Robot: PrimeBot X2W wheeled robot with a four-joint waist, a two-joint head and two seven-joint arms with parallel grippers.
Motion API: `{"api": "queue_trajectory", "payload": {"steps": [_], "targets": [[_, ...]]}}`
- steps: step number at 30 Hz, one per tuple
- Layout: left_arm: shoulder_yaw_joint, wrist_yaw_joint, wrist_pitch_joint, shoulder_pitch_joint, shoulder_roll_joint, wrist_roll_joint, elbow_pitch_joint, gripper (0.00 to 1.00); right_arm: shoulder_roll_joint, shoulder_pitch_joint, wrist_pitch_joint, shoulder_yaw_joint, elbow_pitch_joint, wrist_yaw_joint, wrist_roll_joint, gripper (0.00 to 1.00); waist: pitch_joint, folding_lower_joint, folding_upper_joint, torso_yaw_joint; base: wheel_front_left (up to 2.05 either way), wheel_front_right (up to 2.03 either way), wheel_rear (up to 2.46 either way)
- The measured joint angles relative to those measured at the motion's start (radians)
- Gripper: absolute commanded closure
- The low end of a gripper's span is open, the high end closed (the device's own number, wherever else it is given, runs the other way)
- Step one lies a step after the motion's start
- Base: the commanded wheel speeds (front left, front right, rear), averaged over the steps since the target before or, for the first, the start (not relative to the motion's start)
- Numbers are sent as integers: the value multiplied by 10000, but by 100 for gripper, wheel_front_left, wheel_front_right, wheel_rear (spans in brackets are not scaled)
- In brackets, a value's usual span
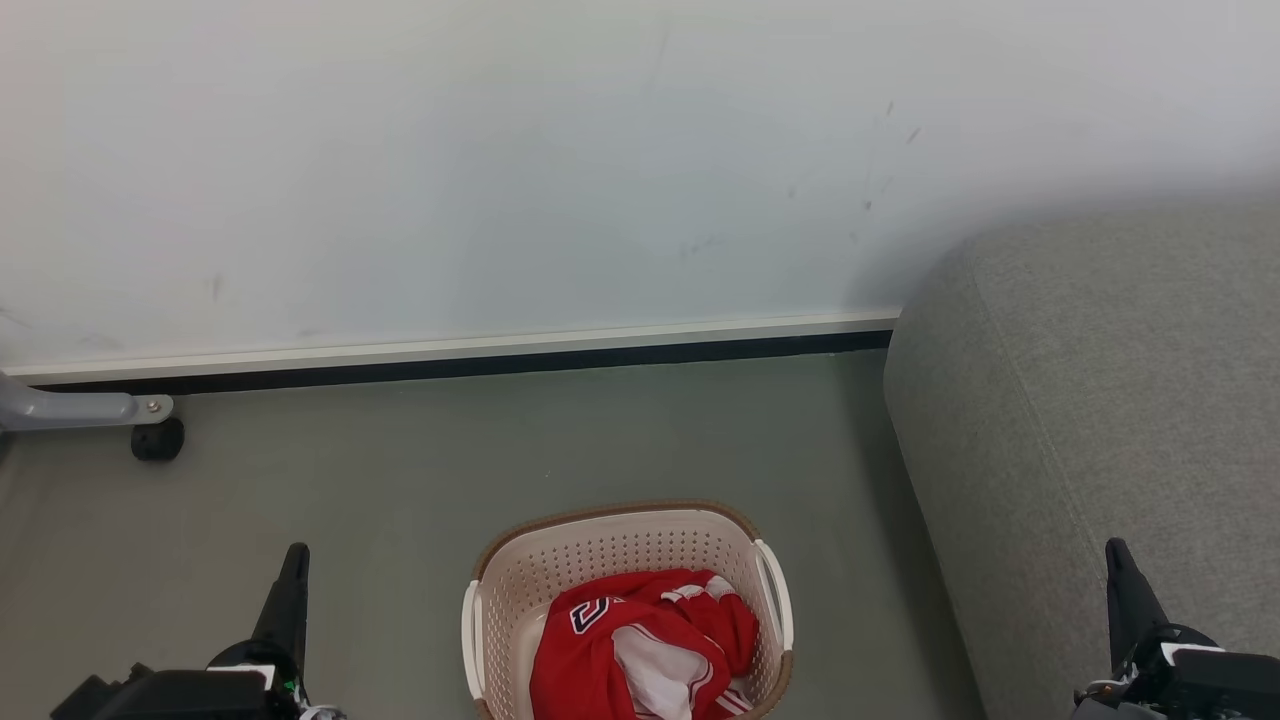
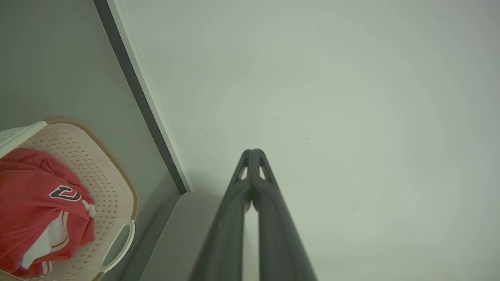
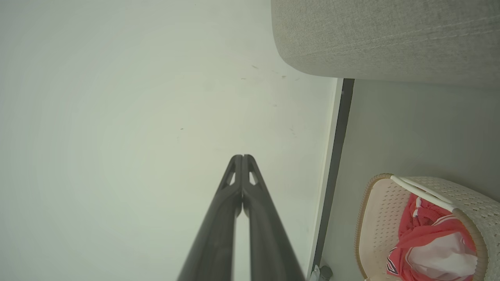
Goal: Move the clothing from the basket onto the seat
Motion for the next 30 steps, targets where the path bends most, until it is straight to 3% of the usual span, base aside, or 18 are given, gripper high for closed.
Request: {"api": "queue_trajectory", "payload": {"steps": [30], "targets": [[0,0,0,0,0,0,-2,100,0,0,0,0,0,0,0,100,0,0,0,0,0,0,0]]}}
